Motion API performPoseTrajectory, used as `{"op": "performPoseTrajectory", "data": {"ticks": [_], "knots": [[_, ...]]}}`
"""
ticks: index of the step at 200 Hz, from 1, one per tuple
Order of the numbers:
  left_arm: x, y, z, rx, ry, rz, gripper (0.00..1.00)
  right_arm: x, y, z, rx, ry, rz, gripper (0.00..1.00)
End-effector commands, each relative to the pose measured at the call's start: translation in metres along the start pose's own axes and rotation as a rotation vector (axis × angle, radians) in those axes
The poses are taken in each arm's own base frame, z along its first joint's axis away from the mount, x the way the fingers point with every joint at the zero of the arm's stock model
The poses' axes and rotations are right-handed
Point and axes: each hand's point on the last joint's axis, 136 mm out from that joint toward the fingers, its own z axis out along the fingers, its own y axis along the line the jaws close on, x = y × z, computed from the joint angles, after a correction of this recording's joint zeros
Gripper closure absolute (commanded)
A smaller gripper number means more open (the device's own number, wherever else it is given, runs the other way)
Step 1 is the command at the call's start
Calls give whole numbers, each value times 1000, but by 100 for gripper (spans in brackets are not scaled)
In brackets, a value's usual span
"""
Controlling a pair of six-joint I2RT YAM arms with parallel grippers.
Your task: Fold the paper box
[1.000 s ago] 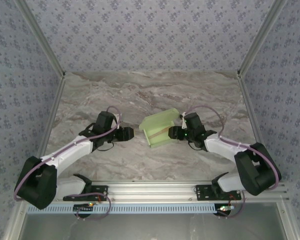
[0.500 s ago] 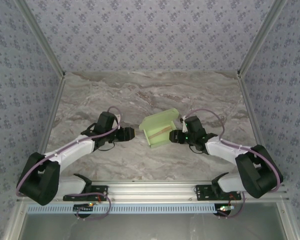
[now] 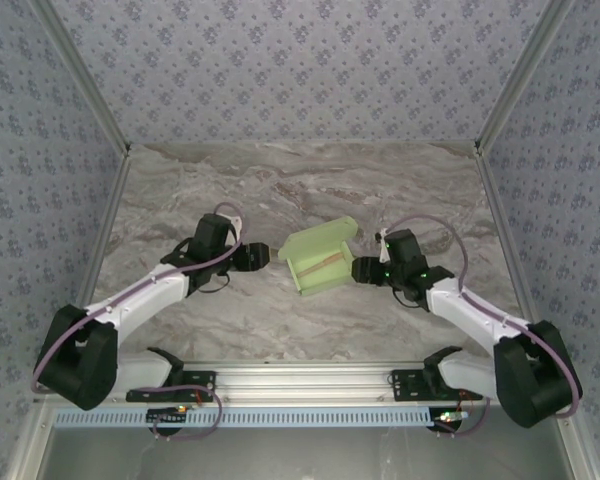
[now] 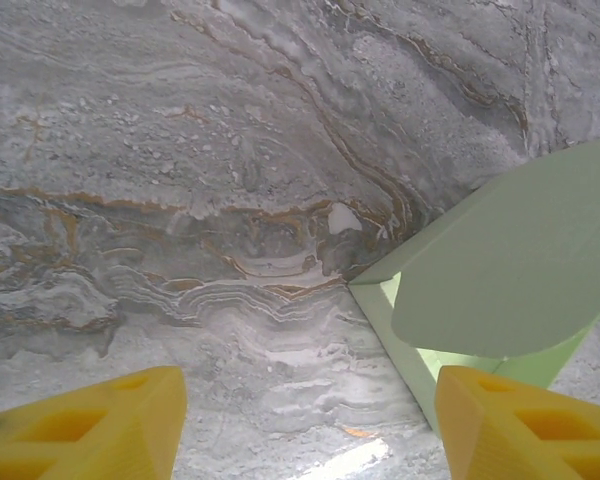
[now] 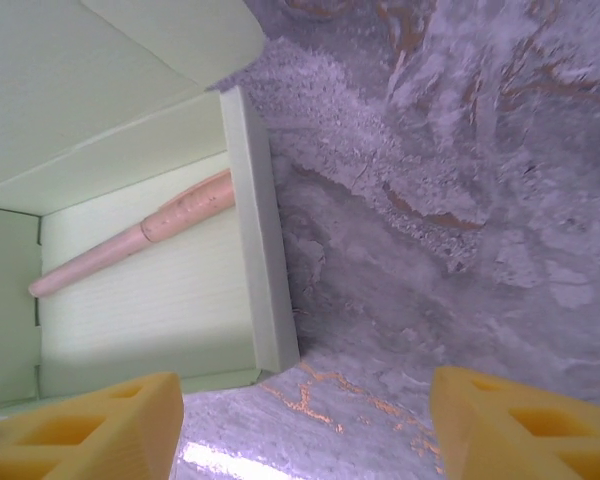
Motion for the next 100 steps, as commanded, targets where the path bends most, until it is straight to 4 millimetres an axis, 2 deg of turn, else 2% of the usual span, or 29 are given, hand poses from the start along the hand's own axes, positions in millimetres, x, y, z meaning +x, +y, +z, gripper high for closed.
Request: {"op": "performPoseTrajectory", "data": {"ticks": [1,31,53,76,100], "knots": [[-17,-2,-11,-8,-67,36,32,-17,-2,-24,42,-38,-61,31],[-27,-18,-17,57,-89,14,32,-38,-7,-49,53,-88,-75,31],[-42,-35,-25,112,-104,0,34,-61,-7,-62,-24,-136,-30,32],[-37,-40,-29,99,-66,69,35,-83,4,-61,-87,-131,-62,36],[-23,-36,-29,66,-61,168,36,-99,14,-41,-92,-115,-175,43]]}}
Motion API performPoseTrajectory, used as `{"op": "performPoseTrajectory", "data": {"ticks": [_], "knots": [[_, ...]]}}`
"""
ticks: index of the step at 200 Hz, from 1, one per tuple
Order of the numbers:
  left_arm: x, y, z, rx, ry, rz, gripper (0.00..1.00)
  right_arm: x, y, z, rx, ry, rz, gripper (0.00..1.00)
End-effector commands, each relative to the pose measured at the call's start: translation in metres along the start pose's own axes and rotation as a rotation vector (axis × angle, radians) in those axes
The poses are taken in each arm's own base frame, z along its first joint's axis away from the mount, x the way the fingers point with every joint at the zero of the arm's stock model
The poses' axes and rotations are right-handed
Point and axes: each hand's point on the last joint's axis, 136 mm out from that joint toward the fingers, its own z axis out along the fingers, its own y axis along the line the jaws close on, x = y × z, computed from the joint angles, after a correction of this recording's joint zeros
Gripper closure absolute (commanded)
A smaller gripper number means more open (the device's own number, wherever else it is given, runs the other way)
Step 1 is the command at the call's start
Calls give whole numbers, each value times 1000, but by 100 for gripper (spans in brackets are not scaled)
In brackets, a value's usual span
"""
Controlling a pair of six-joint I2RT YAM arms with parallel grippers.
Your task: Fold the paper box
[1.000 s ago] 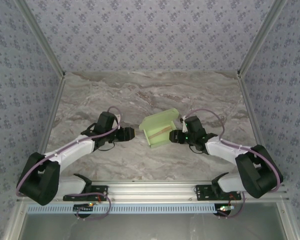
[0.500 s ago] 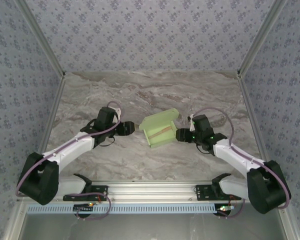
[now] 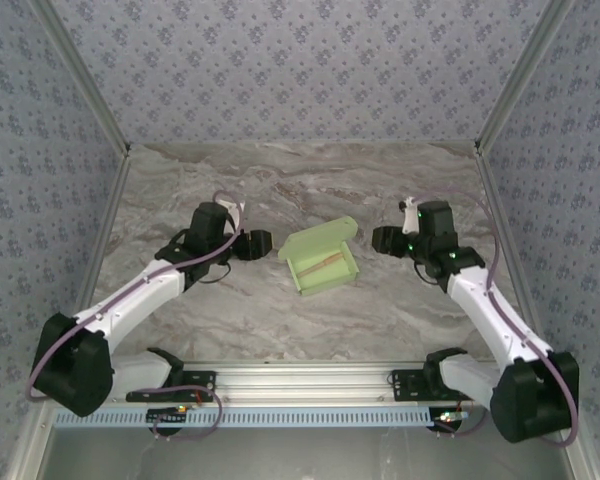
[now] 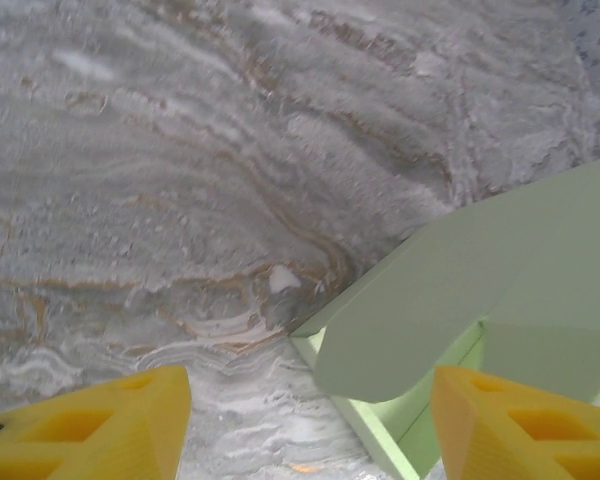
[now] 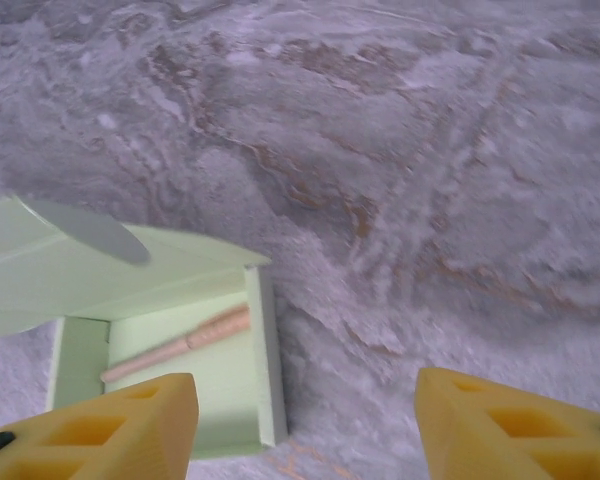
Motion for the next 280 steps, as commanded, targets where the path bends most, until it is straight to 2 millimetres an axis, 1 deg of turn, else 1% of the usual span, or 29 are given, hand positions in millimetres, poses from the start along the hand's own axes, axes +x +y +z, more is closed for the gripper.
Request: {"op": "performPoseTrajectory", "data": {"ticks": [1,18,32,49,77,112,140,163,187,222,255,280], "knots": [[11,-5,-8,-6,18,113,36,-10,20,14,-78,17,-134,43],[18,-11,-3,1,8,196,35,-16,34,25,-138,-11,-237,44],[20,-19,3,-1,-1,270,35,-24,38,31,-149,-43,-310,41],[24,-22,9,-24,2,348,34,-32,36,36,-141,-59,-387,36],[23,-17,19,-68,-29,412,34,-32,42,45,-196,-40,-485,34],[24,-26,39,-34,-20,488,34,-34,44,54,-221,-31,-556,35],[25,-34,53,3,-13,517,39,-26,48,60,-260,-44,-677,37],[24,-32,62,-9,-8,522,48,-25,49,64,-262,-88,-746,39],[22,-32,67,-14,-9,529,56,-26,47,70,-253,-101,-802,40],[20,-31,72,-23,0,549,67,-16,48,81,-284,-81,-845,43],[14,-26,76,-59,3,569,70,-3,53,93,-288,-26,-873,49],[8,-25,79,-71,5,576,70,2,53,97,-264,-7,-863,54]]}}
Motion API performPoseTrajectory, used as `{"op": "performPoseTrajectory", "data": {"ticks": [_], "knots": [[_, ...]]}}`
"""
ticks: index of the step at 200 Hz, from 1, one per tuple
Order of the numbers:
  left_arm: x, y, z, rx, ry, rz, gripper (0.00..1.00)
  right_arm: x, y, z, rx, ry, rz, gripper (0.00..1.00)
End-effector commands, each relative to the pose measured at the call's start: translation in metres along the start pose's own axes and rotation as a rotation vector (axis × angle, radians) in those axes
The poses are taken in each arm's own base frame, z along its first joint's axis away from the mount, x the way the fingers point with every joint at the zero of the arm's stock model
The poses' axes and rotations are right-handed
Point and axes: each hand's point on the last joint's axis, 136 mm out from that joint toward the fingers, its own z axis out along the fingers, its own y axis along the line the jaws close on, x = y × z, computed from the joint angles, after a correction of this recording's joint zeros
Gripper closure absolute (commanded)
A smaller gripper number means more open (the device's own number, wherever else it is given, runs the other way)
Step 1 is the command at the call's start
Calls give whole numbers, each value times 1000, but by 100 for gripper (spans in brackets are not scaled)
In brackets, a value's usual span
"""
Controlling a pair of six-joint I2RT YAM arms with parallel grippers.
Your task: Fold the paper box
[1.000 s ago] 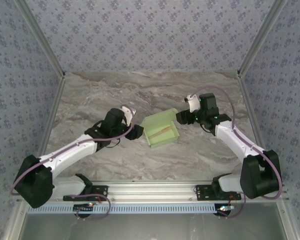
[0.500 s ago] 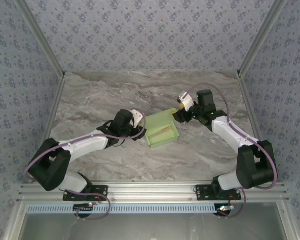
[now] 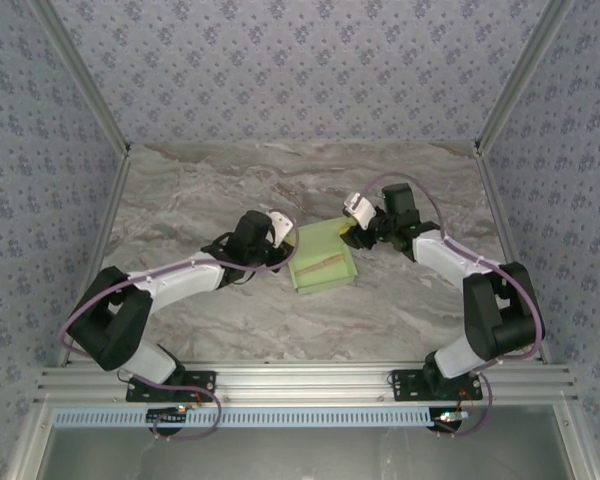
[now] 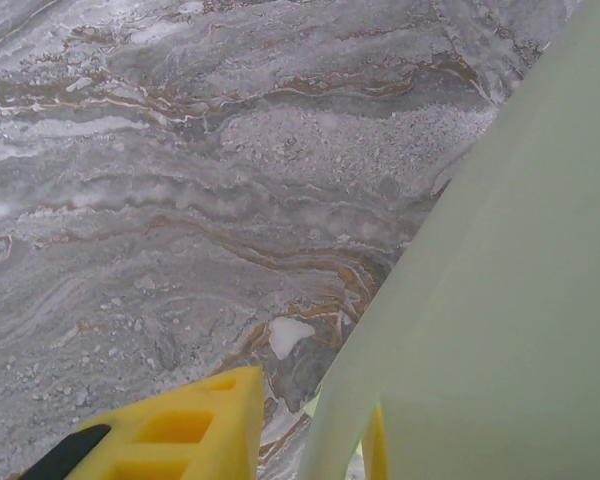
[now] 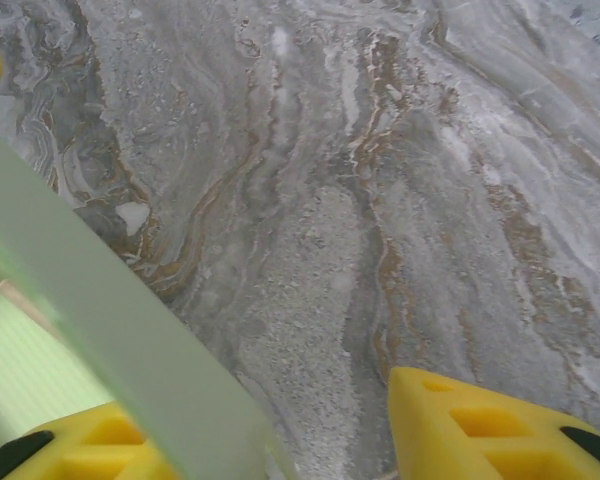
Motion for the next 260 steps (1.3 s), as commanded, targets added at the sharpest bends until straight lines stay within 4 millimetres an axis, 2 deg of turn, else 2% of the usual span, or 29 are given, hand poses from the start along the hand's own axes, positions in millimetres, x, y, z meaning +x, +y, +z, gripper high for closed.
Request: {"op": "performPoseTrajectory", "data": {"ticks": [1,24,51,76,110,197,227,260], "knots": [[-16,6,1,-24,-22,25,70,1,2,4,11,20,-16,54],[-16,8,0,-33,-11,30,68,5,-1,3,38,41,6,57],[-13,10,-3,-32,-2,25,62,13,-3,1,67,67,31,57],[-8,10,-4,-20,4,11,61,19,-2,-2,75,80,42,55],[-7,7,-1,4,-8,-8,68,20,-4,-3,84,85,54,57],[-7,4,10,25,-23,-38,82,17,-5,-7,141,84,164,79],[-8,15,13,-36,-27,-93,86,17,-13,-8,264,125,231,86],[-13,27,12,-102,-45,-175,89,20,-19,-12,408,159,367,90]]}}
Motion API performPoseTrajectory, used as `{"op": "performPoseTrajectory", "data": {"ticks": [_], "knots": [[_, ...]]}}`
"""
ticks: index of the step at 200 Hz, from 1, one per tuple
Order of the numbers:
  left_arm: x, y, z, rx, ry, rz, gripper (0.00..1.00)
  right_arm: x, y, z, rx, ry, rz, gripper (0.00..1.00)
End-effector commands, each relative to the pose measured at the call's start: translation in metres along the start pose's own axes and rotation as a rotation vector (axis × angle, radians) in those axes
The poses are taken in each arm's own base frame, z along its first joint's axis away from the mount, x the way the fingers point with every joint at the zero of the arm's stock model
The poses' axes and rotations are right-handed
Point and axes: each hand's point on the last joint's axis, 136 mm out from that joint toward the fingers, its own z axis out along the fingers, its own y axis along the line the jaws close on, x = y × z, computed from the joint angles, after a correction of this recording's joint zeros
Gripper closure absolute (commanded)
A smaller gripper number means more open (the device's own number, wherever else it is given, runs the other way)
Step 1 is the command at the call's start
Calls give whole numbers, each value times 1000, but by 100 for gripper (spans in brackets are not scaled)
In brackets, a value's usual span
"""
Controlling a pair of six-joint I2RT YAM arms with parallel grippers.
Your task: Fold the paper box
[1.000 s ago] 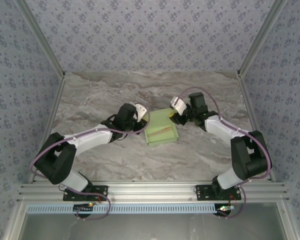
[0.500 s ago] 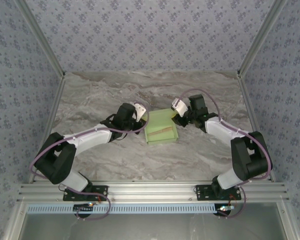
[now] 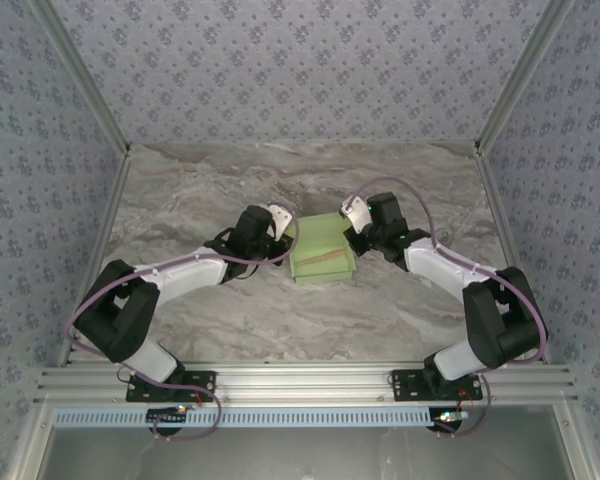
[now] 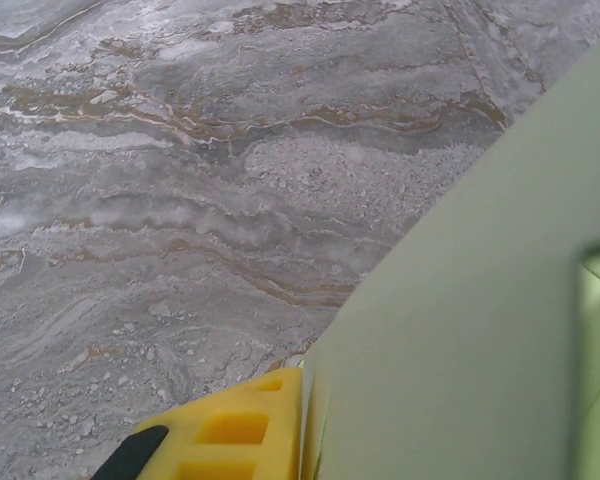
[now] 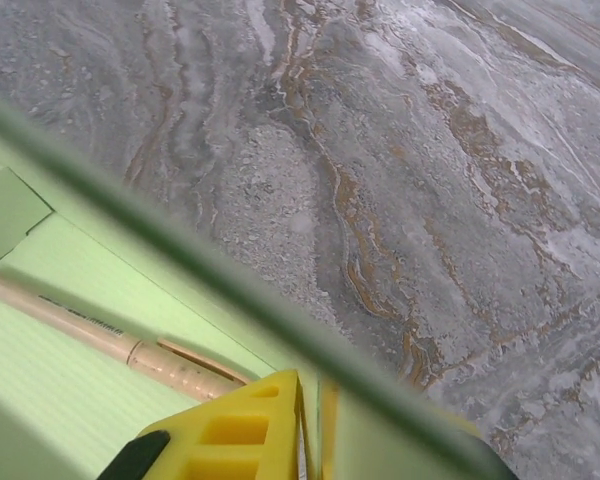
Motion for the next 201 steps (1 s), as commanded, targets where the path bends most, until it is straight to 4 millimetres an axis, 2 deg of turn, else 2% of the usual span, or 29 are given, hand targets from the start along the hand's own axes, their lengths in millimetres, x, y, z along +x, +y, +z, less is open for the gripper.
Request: {"op": "performPoseTrajectory", "data": {"ticks": [1,27,65,96,134,201], "knots": [[-5,13,2,-74,-22,-86,89,0,-20,-8,168,25,164,90],[-11,23,1,-135,-41,-176,90,3,-21,-10,224,37,317,91],[-19,25,3,-214,-68,-271,92,-2,-22,-14,314,33,422,94],[-20,28,10,-297,-80,-303,93,-3,-18,-9,373,28,469,94],[-26,30,17,-355,-100,-319,94,-2,-26,-3,457,31,514,94],[-34,29,21,-351,-150,-350,95,-4,-31,5,484,6,593,95]]}}
